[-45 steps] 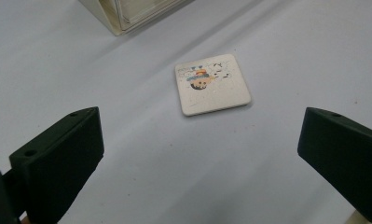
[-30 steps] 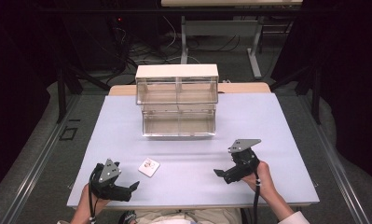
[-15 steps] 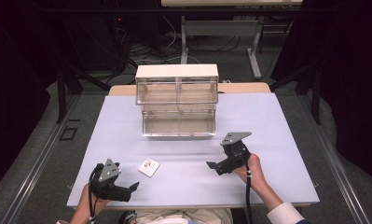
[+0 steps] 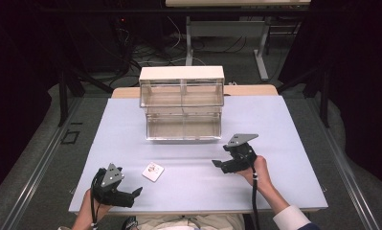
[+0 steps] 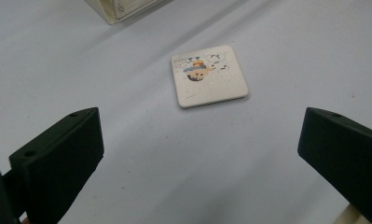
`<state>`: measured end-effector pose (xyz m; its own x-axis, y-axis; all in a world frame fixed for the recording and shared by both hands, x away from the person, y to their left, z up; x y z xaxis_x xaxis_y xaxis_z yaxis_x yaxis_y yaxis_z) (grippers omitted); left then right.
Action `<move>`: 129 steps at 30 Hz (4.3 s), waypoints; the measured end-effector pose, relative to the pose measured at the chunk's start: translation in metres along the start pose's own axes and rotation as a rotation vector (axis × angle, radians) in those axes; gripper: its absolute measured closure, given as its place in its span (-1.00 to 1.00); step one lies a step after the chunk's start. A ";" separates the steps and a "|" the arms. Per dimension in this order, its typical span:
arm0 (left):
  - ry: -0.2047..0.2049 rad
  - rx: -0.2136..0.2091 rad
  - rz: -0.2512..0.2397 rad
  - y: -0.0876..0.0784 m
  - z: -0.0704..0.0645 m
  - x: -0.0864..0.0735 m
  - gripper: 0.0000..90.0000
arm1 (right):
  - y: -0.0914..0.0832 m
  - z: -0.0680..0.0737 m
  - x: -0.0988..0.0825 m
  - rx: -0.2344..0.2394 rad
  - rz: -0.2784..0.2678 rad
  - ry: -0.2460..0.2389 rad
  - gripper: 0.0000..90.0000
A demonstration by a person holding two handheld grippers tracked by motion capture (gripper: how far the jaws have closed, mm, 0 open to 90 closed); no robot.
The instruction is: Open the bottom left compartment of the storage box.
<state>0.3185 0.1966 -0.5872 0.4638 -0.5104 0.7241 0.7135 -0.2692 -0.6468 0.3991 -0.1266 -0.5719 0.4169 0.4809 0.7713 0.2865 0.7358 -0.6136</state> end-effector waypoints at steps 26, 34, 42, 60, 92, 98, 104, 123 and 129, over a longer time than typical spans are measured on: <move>0.005 0.005 0.008 0.002 0.002 -0.001 -1.00 | -0.001 -0.039 0.012 -0.221 -0.079 0.060 1.00; 0.003 0.010 0.007 0.002 0.003 -0.001 -1.00 | -0.001 -0.041 0.013 -0.226 -0.068 0.070 1.00; 0.006 0.009 0.007 0.001 0.003 -0.001 -1.00 | 0.000 -0.040 0.015 -0.228 -0.103 0.071 1.00; 0.006 0.009 0.009 0.001 0.003 -0.001 -1.00 | -0.002 -0.037 0.019 -0.226 -0.130 0.074 1.00; 0.004 0.012 0.007 0.002 0.003 -0.001 -1.00 | -0.012 -0.035 0.040 -0.222 -0.208 0.070 1.00; 0.005 0.010 0.007 0.002 0.003 -0.001 -1.00 | -0.015 -0.036 0.045 -0.225 -0.215 0.068 1.00; 0.005 0.010 0.007 0.002 0.003 -0.001 -1.00 | -0.018 -0.038 0.051 -0.233 -0.236 0.064 1.00; 0.005 0.005 0.010 0.003 0.002 -0.001 -1.00 | -0.020 -0.048 0.069 -0.238 -0.267 0.061 1.00; 0.004 0.005 0.010 0.003 0.002 -0.001 -1.00 | -0.021 -0.051 0.073 -0.245 -0.285 0.056 1.00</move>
<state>0.3211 0.1980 -0.5890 0.4691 -0.5164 0.7164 0.7113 -0.2599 -0.6531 0.4676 -0.1312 -0.5117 0.3353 0.2420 0.9105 0.5927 0.6970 -0.4035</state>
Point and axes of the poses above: each handheld gripper's, and its own axes: y roughly forward along the jaws, x roughly out of its top, z roughly to its left, the point moved 9 cm from there along y, roughly forward along the jaws, and after that the axes turned 13 degrees about x, right-handed, at the moved point
